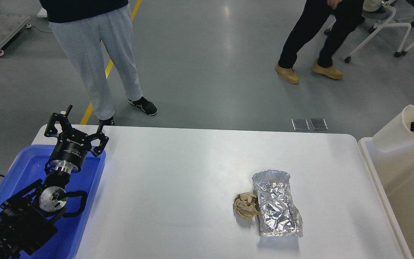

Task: Tidy desktop
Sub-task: 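Open the right gripper to drop the cup into the beige bin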

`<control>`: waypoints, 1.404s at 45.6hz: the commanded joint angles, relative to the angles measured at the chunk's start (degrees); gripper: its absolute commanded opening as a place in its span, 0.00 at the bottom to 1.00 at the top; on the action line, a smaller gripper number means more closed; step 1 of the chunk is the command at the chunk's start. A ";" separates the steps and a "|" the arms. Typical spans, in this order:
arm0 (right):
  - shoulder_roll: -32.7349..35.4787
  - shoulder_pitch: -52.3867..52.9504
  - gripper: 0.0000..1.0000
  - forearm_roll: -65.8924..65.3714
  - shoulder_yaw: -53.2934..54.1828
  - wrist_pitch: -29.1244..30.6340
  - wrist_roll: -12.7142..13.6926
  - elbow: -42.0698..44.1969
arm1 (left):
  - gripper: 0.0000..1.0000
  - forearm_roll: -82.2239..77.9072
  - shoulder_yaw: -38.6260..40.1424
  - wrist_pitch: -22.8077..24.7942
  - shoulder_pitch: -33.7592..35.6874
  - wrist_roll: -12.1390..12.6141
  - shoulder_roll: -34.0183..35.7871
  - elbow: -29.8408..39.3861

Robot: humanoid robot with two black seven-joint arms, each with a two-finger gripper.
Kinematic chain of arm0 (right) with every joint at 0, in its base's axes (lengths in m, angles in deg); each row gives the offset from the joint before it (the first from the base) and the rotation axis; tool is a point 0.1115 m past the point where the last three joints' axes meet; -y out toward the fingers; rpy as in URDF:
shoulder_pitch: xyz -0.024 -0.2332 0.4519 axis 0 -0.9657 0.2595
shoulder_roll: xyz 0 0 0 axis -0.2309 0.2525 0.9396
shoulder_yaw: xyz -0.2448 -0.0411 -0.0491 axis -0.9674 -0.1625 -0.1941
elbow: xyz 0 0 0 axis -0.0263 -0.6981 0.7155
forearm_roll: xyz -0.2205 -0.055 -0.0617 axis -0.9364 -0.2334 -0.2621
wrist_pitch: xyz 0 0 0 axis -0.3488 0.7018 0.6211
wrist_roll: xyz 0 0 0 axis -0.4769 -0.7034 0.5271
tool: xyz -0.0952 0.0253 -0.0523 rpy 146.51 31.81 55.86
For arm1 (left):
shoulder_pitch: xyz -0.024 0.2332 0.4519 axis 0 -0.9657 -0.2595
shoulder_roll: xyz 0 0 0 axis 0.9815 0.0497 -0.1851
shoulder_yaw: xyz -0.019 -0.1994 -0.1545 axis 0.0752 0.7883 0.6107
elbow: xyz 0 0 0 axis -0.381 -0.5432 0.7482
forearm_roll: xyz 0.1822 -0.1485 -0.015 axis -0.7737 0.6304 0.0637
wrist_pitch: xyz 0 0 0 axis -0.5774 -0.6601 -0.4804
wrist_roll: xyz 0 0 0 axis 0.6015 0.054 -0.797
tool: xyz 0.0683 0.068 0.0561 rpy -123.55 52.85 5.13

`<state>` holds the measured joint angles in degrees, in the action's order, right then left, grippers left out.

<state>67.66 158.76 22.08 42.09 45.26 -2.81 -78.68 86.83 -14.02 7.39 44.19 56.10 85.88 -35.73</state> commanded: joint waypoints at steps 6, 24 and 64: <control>-2.67 -12.58 0.00 22.31 0.02 -11.43 -0.21 9.49 | 1.00 0.00 0.00 0.00 0.00 0.01 0.00 0.01; -12.95 -29.10 0.00 43.59 3.79 -19.78 -1.70 23.28 | 1.00 0.00 0.00 0.00 0.00 0.01 0.00 0.01; -45.65 -50.21 0.00 53.96 21.28 -21.45 -1.18 70.40 | 1.00 0.00 0.00 0.00 0.00 0.01 0.00 0.01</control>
<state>29.36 110.91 74.87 60.11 24.25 -4.39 -17.99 86.83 -14.03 7.39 44.19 56.11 85.87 -35.73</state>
